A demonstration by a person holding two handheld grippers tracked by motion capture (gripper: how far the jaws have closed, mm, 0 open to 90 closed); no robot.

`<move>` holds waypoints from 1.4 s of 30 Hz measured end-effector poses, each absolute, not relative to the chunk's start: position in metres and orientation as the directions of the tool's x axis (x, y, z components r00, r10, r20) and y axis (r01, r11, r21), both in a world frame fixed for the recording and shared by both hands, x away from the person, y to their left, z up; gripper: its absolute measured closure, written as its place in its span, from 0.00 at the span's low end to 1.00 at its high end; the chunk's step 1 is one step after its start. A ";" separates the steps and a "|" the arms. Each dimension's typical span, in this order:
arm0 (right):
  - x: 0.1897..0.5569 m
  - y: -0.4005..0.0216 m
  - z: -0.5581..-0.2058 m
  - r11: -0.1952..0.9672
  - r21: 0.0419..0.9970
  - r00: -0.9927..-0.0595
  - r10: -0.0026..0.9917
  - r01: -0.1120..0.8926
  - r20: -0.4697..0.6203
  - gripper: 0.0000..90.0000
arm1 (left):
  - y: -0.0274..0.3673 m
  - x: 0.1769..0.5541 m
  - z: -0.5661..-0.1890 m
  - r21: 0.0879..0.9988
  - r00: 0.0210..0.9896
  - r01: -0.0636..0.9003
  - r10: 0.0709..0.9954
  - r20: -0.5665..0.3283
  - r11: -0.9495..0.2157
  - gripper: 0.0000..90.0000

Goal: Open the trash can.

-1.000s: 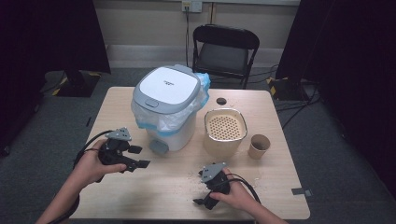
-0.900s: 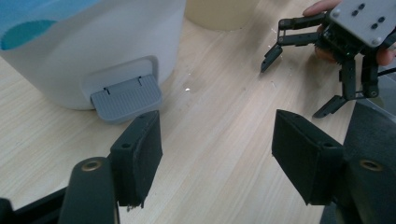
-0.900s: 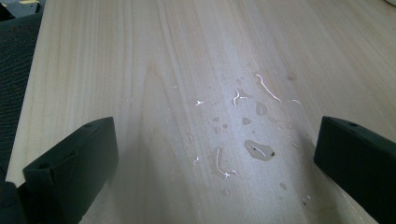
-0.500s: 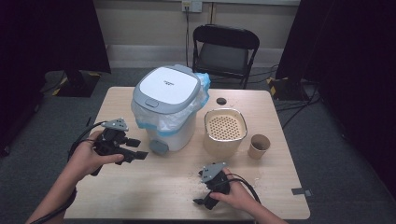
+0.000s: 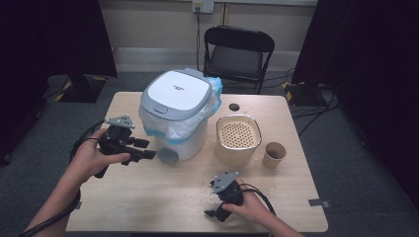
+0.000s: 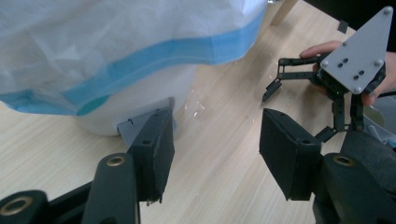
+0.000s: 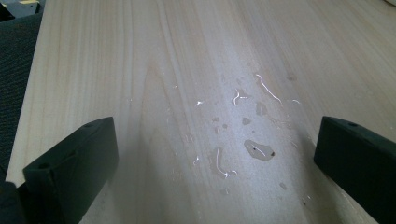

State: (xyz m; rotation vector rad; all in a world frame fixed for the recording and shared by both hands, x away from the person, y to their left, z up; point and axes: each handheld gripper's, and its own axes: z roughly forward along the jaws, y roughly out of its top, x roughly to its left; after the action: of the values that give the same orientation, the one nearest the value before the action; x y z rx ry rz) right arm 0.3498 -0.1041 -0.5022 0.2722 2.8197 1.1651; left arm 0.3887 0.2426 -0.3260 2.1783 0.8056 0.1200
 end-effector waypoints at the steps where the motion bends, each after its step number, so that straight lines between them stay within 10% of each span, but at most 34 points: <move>1: 0.350 -0.104 -0.502 0.695 0.707 -0.981 0.193 0.134 -0.004 0.00 | 0.243 0.389 -0.325 0.715 0.790 0.511 0.588 -0.172 -0.478 0.50; 42: 0.350 -0.104 -0.502 0.696 0.706 -0.981 0.192 0.133 -0.003 0.00 | 0.237 0.410 -0.266 0.689 0.755 0.564 0.623 -0.205 -0.456 0.68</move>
State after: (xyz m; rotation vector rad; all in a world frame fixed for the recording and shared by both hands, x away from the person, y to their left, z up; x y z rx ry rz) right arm 0.3498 -0.1041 -0.5021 0.2710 2.8218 1.1654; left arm 0.4104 0.2367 -0.2660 2.1681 0.8853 0.0968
